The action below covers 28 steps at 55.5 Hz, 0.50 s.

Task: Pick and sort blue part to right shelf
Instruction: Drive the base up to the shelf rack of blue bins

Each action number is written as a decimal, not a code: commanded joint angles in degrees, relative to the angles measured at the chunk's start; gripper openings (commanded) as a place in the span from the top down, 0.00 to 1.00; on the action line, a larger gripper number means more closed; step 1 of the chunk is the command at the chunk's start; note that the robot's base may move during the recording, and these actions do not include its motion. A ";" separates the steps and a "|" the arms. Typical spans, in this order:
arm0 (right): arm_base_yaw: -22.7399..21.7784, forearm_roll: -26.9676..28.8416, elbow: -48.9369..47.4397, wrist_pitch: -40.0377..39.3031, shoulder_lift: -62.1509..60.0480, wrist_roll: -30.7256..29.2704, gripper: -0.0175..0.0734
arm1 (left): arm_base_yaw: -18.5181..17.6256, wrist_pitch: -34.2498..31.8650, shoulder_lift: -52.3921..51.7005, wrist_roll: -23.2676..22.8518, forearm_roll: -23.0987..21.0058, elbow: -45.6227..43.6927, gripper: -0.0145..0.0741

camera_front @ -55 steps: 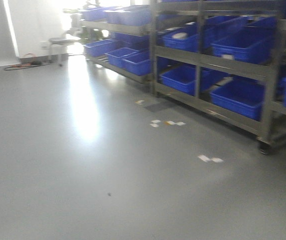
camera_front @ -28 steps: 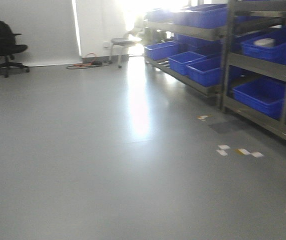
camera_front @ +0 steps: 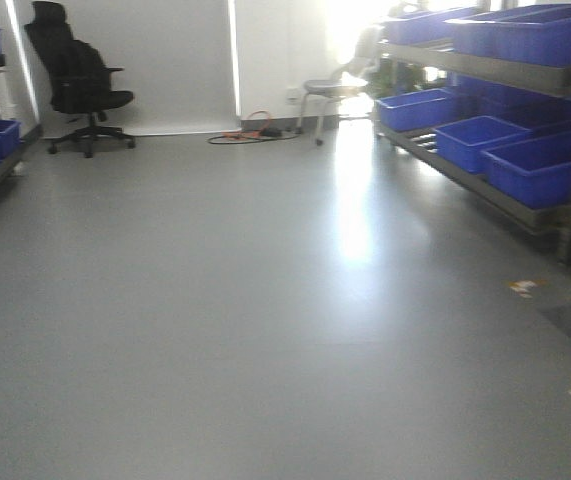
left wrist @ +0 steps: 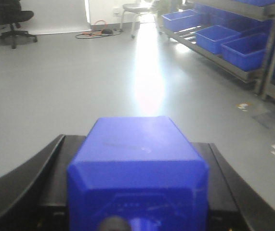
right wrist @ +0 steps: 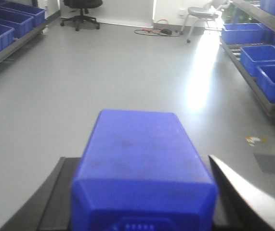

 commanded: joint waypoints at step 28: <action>-0.18 -1.59 -1.32 -4.90 1.09 -0.39 0.53 | -0.03 -5.06 -1.12 -0.49 0.82 -1.61 0.49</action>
